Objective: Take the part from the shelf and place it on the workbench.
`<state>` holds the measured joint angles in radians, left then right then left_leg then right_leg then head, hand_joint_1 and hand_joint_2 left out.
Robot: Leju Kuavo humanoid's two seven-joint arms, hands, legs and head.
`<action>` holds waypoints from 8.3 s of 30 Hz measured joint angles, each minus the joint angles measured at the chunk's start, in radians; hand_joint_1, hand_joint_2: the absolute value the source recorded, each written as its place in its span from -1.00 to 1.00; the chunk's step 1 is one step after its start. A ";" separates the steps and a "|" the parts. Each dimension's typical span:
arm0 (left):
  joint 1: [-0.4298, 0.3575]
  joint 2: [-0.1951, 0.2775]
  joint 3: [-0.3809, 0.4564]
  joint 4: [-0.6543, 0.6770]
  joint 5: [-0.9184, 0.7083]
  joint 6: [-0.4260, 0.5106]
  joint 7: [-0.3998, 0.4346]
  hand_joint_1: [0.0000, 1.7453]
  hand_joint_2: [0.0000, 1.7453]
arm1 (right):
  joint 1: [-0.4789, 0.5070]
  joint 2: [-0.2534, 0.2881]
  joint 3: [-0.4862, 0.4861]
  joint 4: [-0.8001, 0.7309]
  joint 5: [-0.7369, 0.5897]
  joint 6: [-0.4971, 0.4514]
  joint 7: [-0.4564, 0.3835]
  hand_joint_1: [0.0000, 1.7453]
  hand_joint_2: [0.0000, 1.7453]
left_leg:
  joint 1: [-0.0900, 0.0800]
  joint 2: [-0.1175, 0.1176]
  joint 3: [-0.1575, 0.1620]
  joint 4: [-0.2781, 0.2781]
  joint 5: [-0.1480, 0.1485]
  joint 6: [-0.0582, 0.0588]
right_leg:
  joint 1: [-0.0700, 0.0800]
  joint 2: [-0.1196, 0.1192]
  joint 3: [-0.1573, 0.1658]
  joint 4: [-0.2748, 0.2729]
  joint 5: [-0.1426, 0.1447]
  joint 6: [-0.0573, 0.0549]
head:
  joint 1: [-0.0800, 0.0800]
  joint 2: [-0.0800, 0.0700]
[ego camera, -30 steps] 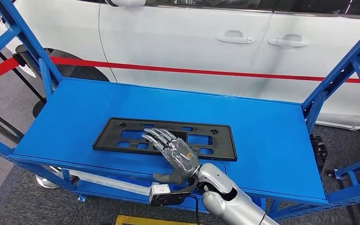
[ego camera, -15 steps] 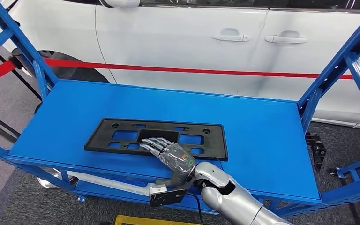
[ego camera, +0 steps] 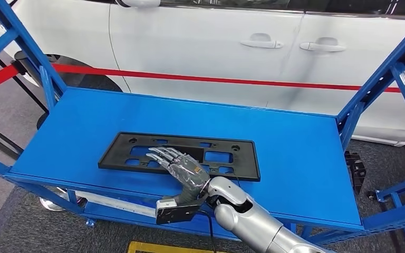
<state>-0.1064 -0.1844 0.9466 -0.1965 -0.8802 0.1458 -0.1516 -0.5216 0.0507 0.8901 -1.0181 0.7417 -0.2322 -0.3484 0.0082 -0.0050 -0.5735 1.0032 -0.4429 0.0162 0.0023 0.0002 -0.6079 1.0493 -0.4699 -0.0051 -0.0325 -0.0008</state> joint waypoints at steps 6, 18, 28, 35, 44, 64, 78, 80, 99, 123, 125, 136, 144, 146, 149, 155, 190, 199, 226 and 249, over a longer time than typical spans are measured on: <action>-0.004 0.000 0.000 0.000 -0.006 -0.011 -0.001 -1.00 -1.00 | -0.008 0.013 -0.007 0.021 -0.007 0.000 0.000 -1.00 1.00 | 0.003 0.000 0.003 -0.005 0.003 0.008 | -0.015 0.000 -0.119 0.242 -0.089 0.022 | 0.003 0.000; -0.018 0.000 0.000 0.000 -0.014 -0.014 -0.001 -1.00 -1.00 | -0.057 0.050 -0.037 0.139 0.002 -0.007 -0.012 -1.00 1.00 | 0.004 -0.001 -0.076 0.175 -0.104 -0.046 | -0.014 0.001 0.004 -0.032 0.031 -0.029 | 0.001 0.000; -0.028 0.005 0.000 0.000 -0.003 -0.017 -0.011 -1.00 -1.00 | -0.160 0.060 -0.040 0.357 0.029 0.004 -0.009 -1.00 1.00 | -0.005 -0.003 -0.011 0.013 -0.003 -0.018 | -0.003 0.002 0.000 -0.023 0.029 -0.010 | 0.002 0.000; -0.026 0.009 0.005 0.000 0.008 -0.031 -0.029 -1.00 -1.00 | -0.239 0.041 -0.036 0.491 0.084 0.058 0.032 -1.00 1.00 | 0.002 0.001 -0.008 -0.001 0.010 0.009 | -0.010 0.001 -0.118 0.232 -0.098 0.019 | 0.003 0.000; -0.024 0.011 0.018 0.000 0.018 -0.038 -0.034 -1.00 -1.00 | -0.332 0.038 0.003 0.573 0.141 0.104 0.078 -1.00 1.00 | -0.003 -0.003 -0.004 0.003 0.007 -0.017 | -0.004 0.004 0.017 -0.034 0.027 -0.010 | 0.002 0.000; -0.014 0.016 0.030 0.000 0.021 -0.044 -0.054 -1.00 -1.00 | -0.345 0.011 0.038 0.620 0.167 -0.023 0.127 1.00 1.00 | 0.007 0.002 0.006 -0.001 0.005 0.008 | -0.015 0.005 -0.066 0.137 -0.064 0.027 | 0.001 0.000; -0.015 0.018 0.035 0.000 0.023 -0.044 -0.066 -1.00 -1.00 | -0.354 -0.003 0.040 0.624 0.162 -0.029 0.112 1.00 1.00 | 0.005 -0.001 -0.031 0.096 -0.063 -0.031 | -0.014 -0.002 0.028 -0.053 0.039 -0.018 | -0.002 0.000; -0.012 0.018 0.037 0.000 0.023 -0.043 -0.067 -1.00 -1.00 | -0.352 -0.004 0.040 0.625 0.170 -0.059 0.115 1.00 1.00 | 0.008 -0.001 -0.089 0.222 -0.123 -0.038 | -0.014 -0.005 0.027 -0.053 0.039 -0.021 | -0.003 0.000; -0.004 0.017 0.043 0.000 0.011 -0.021 -0.070 -1.00 0.50 | -0.297 -0.006 0.020 0.535 0.411 -0.459 0.276 1.00 1.00 | 0.004 -0.003 -0.004 0.022 -0.014 0.010 | -0.018 0.000 -0.127 0.203 -0.030 0.019 | -0.003 0.000; -0.003 0.008 0.042 0.000 -0.001 -0.025 -0.058 -1.00 1.00 | -0.144 -0.028 -0.294 0.016 0.725 -0.463 0.238 1.00 1.00 | 0.005 -0.001 -0.026 0.027 -0.002 0.002 | -0.007 0.004 -0.036 0.016 0.016 0.012 | -0.001 0.000; -0.003 0.006 0.042 0.000 -0.002 -0.022 -0.056 -1.00 1.00 | -0.121 -0.018 -0.354 -0.043 0.669 -0.463 0.125 1.00 1.00 | 0.006 -0.001 -0.026 0.025 0.000 0.009 | -0.010 0.004 -0.078 0.113 -0.041 0.020 | -0.001 0.000; 0.011 0.003 0.043 0.000 0.001 -0.004 -0.056 -1.00 1.00 | -0.012 0.154 -0.621 -0.179 0.025 -0.465 -0.315 1.00 1.00 | 0.001 -0.007 -0.023 0.024 -0.005 -0.018 | -0.006 0.005 -0.016 -0.011 0.026 0.001 | -0.001 0.000; 0.017 0.004 0.049 0.000 0.001 -0.002 -0.057 -1.00 1.00 | 0.012 0.154 -0.534 -0.207 -0.251 -0.411 -0.278 1.00 1.00 | 0.004 -0.001 -0.156 0.313 -0.139 -0.040 | -0.008 0.005 -0.008 -0.024 0.032 -0.029 | -0.003 0.000; 0.018 0.004 0.050 0.000 0.000 -0.002 -0.055 -1.00 1.00 | 0.019 0.144 -0.499 -0.228 -0.421 -0.320 -0.268 1.00 1.00 | 0.003 -0.001 -0.121 0.238 -0.084 -0.035 | -0.006 0.006 -0.006 -0.023 0.031 -0.029 | -0.003 0.000; 0.017 0.004 0.052 0.000 -0.002 0.000 -0.052 -1.00 1.00 | 0.025 0.127 -0.462 -0.280 -0.661 -0.120 -0.254 1.00 1.00 | -0.002 -0.001 -0.029 0.045 -0.009 -0.021 | -0.002 0.008 -0.008 -0.020 0.029 -0.023 | -0.003 0.000; 0.016 0.001 0.057 0.000 -0.006 0.009 -0.040 -1.00 1.00 | 0.056 0.091 -0.434 -0.358 -0.924 0.202 -0.225 1.00 1.00 | 0.004 -0.003 -0.011 0.004 0.002 0.003 | -0.001 0.006 -0.030 0.034 -0.011 0.006 | 0.000 0.000; 0.004 -0.007 0.075 0.001 -0.016 -0.014 0.066 -1.00 1.00 | 0.162 0.042 -0.356 -0.466 -1.070 0.488 -0.160 1.00 1.00 | -0.003 0.008 -0.006 0.000 0.007 0.016 | -0.016 0.000 -0.138 0.243 -0.095 0.027 | 0.003 0.000; 0.005 -0.013 0.075 0.001 -0.024 -0.018 0.068 -1.00 1.00 | 0.217 0.042 -0.358 -0.488 -1.041 0.497 -0.164 1.00 1.00 | -0.004 0.005 -0.062 0.017 0.050 -0.025 | -0.007 0.001 0.077 -0.032 -0.027 -0.011 | 0.005 0.000; 0.000 -0.014 0.070 0.001 -0.057 -0.035 0.061 -1.00 1.00 | 0.324 0.040 -0.434 -0.556 -0.965 0.509 -0.183 1.00 1.00 | -0.001 0.013 -0.048 0.014 0.035 -0.008 | -0.024 0.001 0.078 0.019 -0.036 0.027 | 0.001 0.000; -0.002 -0.012 0.066 0.001 -0.058 -0.041 0.069 -1.00 1.00 | 0.347 0.062 -0.481 -0.573 -0.947 0.530 -0.160 1.00 1.00 | -0.003 0.012 0.041 -0.015 -0.020 0.020 | -0.007 0.014 -0.115 0.123 -0.042 0.025 | 0.010 0.000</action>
<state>-0.1087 -0.1965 1.0124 -0.1953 -0.9385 0.1046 -0.0828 -0.1741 0.1125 0.4094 -1.5907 -0.2057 0.2978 -0.5080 0.0052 0.0072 -0.5327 0.9878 -0.4624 0.0365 -0.0047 0.0141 -0.7225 1.1723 -0.5124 0.0204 -0.0221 -0.0009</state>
